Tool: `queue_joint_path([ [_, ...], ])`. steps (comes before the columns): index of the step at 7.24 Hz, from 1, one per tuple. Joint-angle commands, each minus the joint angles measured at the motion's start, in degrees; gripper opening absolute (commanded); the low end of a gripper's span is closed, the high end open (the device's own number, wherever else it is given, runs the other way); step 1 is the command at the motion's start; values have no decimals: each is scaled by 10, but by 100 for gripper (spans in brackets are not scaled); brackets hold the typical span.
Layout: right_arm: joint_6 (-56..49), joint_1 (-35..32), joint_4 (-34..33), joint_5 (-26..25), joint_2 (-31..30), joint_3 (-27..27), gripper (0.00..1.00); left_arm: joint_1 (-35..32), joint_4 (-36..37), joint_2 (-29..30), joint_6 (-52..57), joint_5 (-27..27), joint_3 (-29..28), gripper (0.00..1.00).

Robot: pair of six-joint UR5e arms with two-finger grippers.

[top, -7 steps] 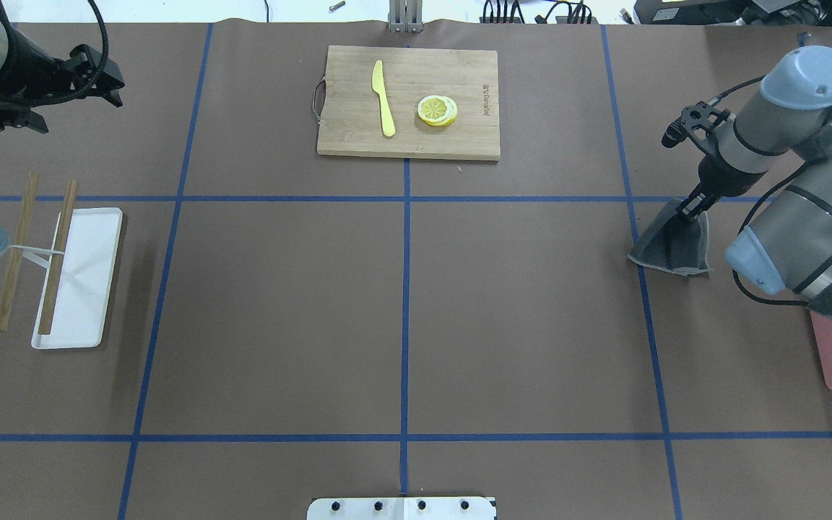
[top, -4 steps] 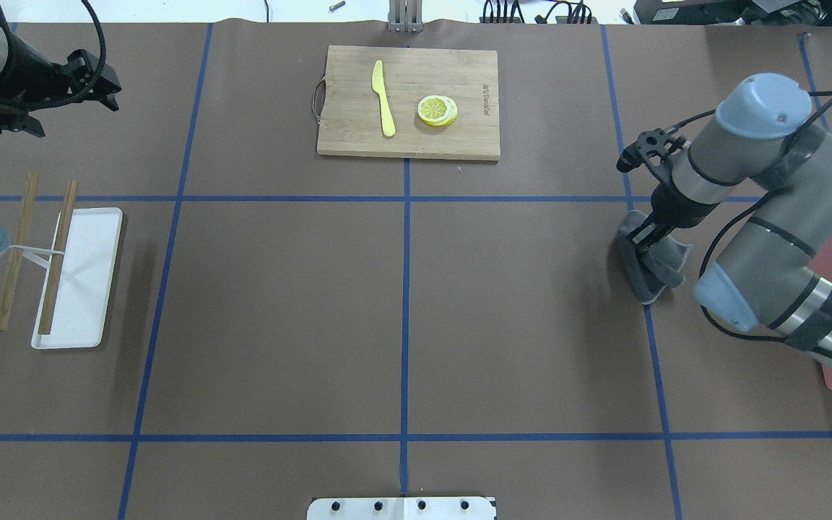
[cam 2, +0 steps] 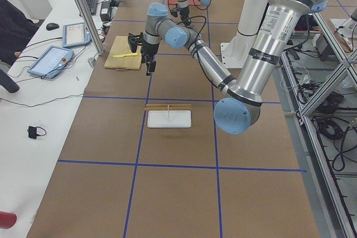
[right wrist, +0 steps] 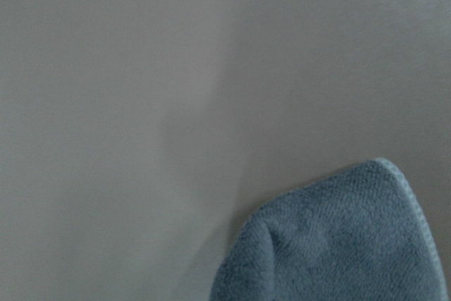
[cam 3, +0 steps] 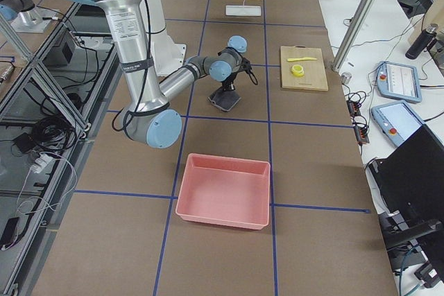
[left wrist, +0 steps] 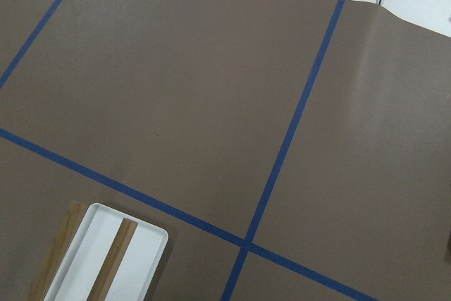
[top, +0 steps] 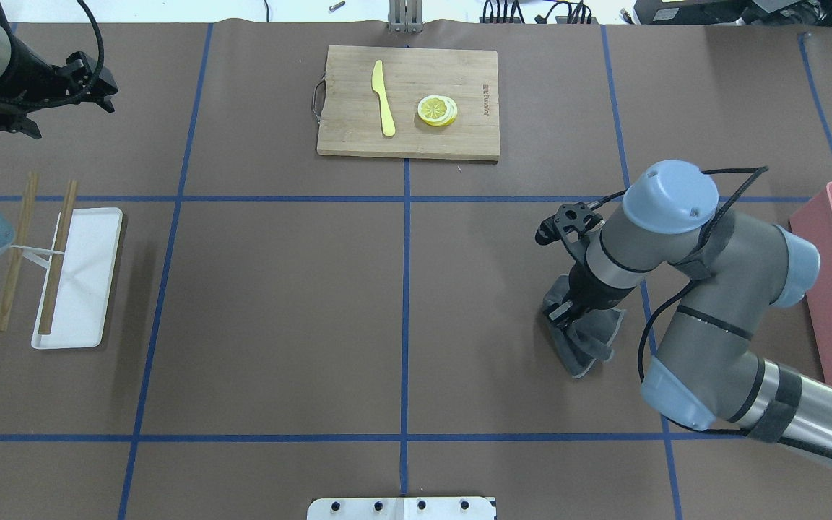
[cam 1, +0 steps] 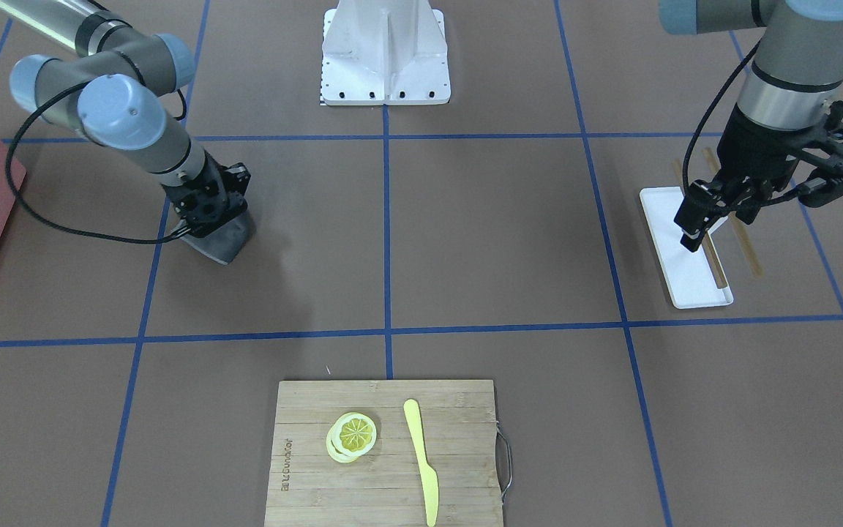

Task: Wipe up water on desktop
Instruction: 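Wipe the cloth back toward the robot with the right gripper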

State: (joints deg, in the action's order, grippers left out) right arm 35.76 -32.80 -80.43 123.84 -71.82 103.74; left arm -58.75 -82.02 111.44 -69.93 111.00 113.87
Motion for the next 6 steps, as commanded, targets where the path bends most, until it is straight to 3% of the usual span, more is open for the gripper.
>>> queue_joint_path([
  [1,68,50,1,-28,28,12,0,-2,-1,1,0,0,-4,98],
  [3,59,4,-2,-35,33,-1,0,-1,-1,5,0,0,-3,98],
  [6,-40,-85,-3,-21,34,-77,0,0,-1,9,-1,0,0,98],
])
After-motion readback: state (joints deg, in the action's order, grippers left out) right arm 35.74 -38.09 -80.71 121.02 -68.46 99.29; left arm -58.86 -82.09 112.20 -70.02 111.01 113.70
